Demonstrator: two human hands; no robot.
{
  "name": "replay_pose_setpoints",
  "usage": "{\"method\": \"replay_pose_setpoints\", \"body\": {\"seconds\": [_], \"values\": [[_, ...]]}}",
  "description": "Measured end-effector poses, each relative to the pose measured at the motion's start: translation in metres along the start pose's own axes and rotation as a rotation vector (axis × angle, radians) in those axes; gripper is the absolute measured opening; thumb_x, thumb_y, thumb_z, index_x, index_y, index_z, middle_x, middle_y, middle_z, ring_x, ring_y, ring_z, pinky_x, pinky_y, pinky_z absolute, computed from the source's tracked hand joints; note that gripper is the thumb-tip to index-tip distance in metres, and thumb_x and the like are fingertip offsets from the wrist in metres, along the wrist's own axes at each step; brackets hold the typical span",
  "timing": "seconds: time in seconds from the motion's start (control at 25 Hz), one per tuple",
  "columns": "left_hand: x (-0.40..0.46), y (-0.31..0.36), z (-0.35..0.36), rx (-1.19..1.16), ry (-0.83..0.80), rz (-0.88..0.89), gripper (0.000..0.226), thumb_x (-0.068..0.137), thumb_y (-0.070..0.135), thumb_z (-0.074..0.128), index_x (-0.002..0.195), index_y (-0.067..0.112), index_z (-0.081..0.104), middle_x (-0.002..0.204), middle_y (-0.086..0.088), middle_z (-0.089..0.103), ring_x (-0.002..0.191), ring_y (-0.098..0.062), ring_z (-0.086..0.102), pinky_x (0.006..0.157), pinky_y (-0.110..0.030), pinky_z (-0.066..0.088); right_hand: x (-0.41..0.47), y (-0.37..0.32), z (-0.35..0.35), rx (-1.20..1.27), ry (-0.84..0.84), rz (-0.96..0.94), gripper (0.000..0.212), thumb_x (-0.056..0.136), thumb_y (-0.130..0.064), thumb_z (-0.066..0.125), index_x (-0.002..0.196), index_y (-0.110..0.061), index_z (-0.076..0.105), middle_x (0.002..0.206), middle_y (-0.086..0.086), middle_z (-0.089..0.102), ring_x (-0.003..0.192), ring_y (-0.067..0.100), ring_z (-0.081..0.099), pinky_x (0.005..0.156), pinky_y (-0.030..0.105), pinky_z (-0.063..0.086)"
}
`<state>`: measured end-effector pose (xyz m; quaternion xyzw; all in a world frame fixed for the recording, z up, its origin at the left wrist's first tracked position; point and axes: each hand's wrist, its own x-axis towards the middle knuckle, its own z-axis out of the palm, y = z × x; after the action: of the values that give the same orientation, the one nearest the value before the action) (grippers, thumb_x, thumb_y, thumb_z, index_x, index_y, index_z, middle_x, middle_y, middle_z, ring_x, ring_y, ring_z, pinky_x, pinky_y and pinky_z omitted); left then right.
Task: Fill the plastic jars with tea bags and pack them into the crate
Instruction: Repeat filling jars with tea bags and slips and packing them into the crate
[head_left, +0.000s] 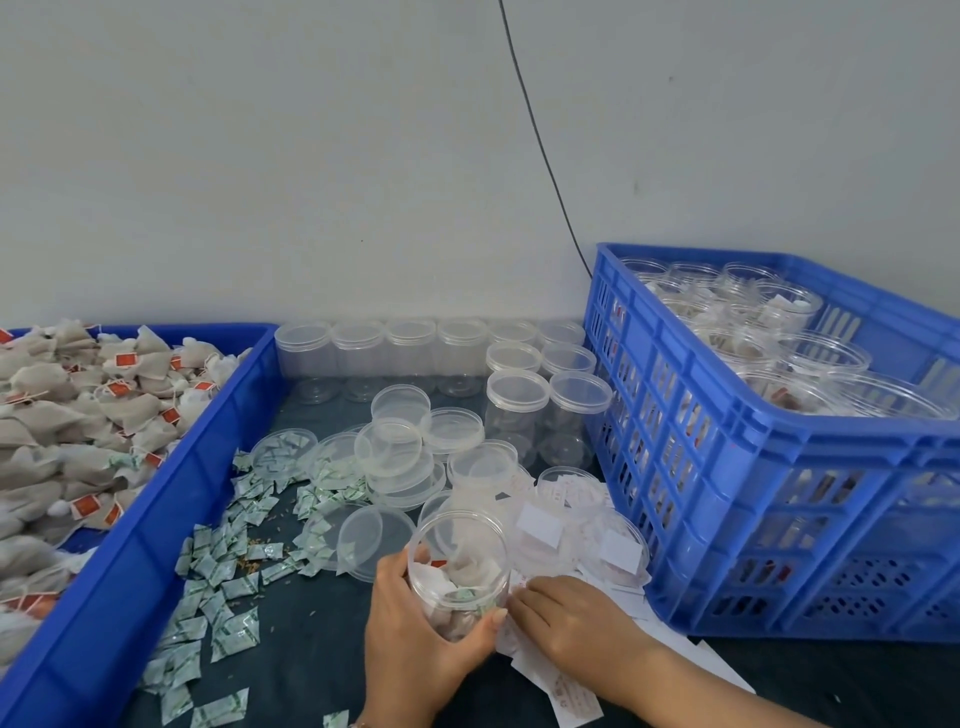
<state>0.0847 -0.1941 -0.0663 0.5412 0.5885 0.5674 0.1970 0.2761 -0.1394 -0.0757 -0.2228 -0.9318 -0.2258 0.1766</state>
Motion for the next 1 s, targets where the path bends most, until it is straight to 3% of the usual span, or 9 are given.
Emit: {"method": "replay_pose_setpoints", "body": {"seconds": [0.12, 0.28, 0.56, 0.68, 0.76, 0.88, 1.0], "values": [[0.001, -0.001, 0.000, 0.006, 0.010, 0.007, 0.083, 0.036, 0.063, 0.076, 0.107, 0.043, 0.039, 0.103, 0.013, 0.056, 0.096, -0.006, 0.061, 0.072, -0.016, 0.045, 0.003, 0.000, 0.000, 0.049, -0.011, 0.036, 0.034, 0.060, -0.023, 0.087, 0.090, -0.013, 0.076, 0.083, -0.003, 0.072, 0.075, 0.012, 0.067, 0.060, 0.023, 0.054], [0.000, -0.004, 0.000, 0.021, 0.016, 0.012, 0.089, 0.038, 0.063, 0.075, 0.114, 0.036, 0.038, 0.107, 0.016, 0.053, 0.098, -0.010, 0.061, 0.072, -0.021, 0.050, -0.001, -0.003, 0.000, 0.086, -0.037, 0.085, 0.045, 0.061, -0.047, 0.082, 0.094, -0.017, 0.076, 0.091, -0.004, 0.073, 0.085, 0.010, 0.069, 0.066, 0.020, 0.055], [0.001, -0.004, 0.000, 0.037, 0.007, 0.021, 0.089, 0.039, 0.064, 0.074, 0.115, 0.036, 0.038, 0.106, 0.017, 0.052, 0.097, -0.003, 0.059, 0.069, -0.012, 0.044, -0.003, -0.003, -0.002, 0.092, -0.001, 0.038, 0.040, 0.047, -0.027, 0.093, 0.083, -0.018, 0.078, 0.085, -0.008, 0.074, 0.082, 0.006, 0.070, 0.067, 0.018, 0.054], [0.001, -0.003, 0.000, 0.014, 0.005, 0.019, 0.082, 0.038, 0.063, 0.075, 0.110, 0.044, 0.039, 0.105, 0.017, 0.052, 0.100, 0.010, 0.055, 0.067, -0.001, 0.043, -0.005, -0.005, -0.001, 0.111, 0.016, 0.068, 0.042, 0.040, -0.024, 0.095, 0.078, -0.019, 0.078, 0.080, -0.007, 0.074, 0.076, 0.006, 0.070, 0.063, 0.019, 0.055], [0.001, -0.003, -0.001, 0.011, 0.005, 0.012, 0.083, 0.037, 0.063, 0.075, 0.109, 0.047, 0.038, 0.106, 0.016, 0.053, 0.099, 0.009, 0.056, 0.068, 0.001, 0.041, -0.006, -0.008, -0.002, 0.126, 0.012, 0.094, 0.035, 0.045, -0.026, 0.093, 0.076, -0.021, 0.078, 0.078, -0.008, 0.074, 0.074, 0.006, 0.070, 0.062, 0.020, 0.056], [0.001, -0.004, -0.001, 0.023, 0.011, 0.021, 0.083, 0.038, 0.064, 0.074, 0.110, 0.045, 0.037, 0.107, 0.016, 0.052, 0.097, 0.001, 0.057, 0.070, -0.007, 0.043, -0.011, -0.009, -0.003, 0.182, 0.063, 0.103, 0.008, 0.072, -0.022, 0.075, 0.079, -0.019, 0.074, 0.074, -0.006, 0.070, 0.071, 0.010, 0.066, 0.060, 0.024, 0.055], [0.001, -0.003, -0.002, 0.040, 0.003, 0.036, 0.086, 0.040, 0.065, 0.073, 0.113, 0.037, 0.037, 0.107, 0.016, 0.051, 0.098, -0.003, 0.056, 0.074, -0.011, 0.039, -0.015, -0.003, -0.013, 0.251, 0.092, 0.207, 0.022, 0.069, -0.027, 0.077, 0.090, -0.021, 0.074, 0.083, -0.011, 0.070, 0.084, 0.006, 0.065, 0.072, 0.018, 0.052]]}}
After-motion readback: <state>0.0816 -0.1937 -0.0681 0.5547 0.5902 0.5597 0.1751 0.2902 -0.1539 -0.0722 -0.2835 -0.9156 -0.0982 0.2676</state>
